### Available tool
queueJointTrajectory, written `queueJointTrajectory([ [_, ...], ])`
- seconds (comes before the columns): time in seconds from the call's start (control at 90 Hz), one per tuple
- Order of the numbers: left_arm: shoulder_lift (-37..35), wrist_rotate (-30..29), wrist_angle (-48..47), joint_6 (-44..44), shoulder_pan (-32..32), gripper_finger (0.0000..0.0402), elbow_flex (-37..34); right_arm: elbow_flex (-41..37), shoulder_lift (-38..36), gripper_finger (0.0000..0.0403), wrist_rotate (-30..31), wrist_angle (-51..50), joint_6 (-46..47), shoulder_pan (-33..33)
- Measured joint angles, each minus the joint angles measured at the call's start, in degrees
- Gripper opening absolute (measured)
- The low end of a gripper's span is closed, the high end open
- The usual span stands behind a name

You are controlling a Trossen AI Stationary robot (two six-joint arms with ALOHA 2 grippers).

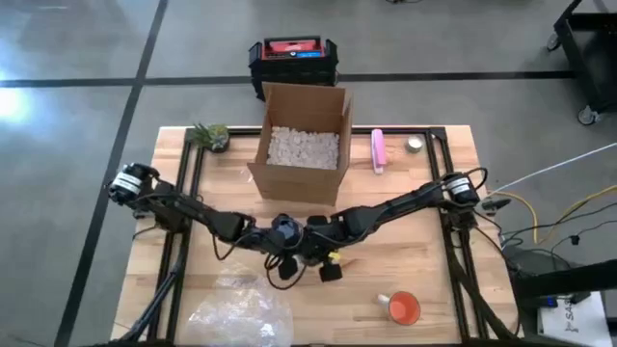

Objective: Wrap mug
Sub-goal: Wrap the yellow mug with transparent bubble wrap

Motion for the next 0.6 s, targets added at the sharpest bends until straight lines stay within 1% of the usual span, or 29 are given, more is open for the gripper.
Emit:
queueJointTrajectory([
  [0.1,-0.50,2.34,-0.39,0.09,-0.32,0.0000,0.82,-0.06,-0.12,0.0002,0.14,0.13,0.05,-0.04],
  [0.378,5.47,0.53,6.12,1.45,0.46,0.0000,1.01,-0.23,-0.19,0.0002,0.15,0.24,-0.18,-0.03],
  [0.522,7.32,-0.08,6.17,1.45,0.52,0.0000,1.09,-0.26,-0.39,0.0002,0.14,-0.10,-0.13,0.06],
  [0.6,7.43,-0.09,6.21,1.36,0.55,0.0000,1.09,0.47,-0.57,0.0002,0.21,-2.20,-0.10,0.09],
])
